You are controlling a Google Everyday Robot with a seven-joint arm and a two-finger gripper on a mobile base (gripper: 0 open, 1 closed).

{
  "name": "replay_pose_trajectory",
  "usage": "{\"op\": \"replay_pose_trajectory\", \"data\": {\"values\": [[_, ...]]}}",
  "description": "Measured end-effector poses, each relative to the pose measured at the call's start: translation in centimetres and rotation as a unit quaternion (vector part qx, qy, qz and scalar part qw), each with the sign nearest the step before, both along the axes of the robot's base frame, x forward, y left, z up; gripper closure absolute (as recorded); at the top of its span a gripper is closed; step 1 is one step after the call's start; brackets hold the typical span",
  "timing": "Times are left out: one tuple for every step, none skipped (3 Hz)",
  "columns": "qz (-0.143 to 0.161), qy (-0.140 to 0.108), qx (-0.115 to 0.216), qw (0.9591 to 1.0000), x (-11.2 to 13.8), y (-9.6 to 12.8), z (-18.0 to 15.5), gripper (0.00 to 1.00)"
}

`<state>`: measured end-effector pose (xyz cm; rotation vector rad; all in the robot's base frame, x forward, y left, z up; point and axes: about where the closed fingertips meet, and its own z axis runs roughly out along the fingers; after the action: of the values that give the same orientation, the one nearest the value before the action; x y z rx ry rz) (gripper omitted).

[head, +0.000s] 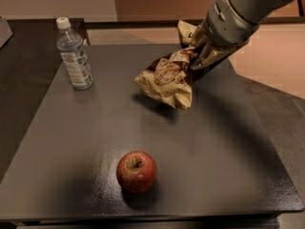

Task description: Move brown chip bag near apple

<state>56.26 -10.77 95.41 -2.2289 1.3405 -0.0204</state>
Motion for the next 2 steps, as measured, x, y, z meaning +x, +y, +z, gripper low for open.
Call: {"op": "replay_pose_trajectory", "data": {"values": [[0.015,0.016,0.024,0.9995,-2.2,1.4,0.4,1.0],[0.024,0.027,0.042,0.9984,-4.8,2.2,4.1,1.0]]}}
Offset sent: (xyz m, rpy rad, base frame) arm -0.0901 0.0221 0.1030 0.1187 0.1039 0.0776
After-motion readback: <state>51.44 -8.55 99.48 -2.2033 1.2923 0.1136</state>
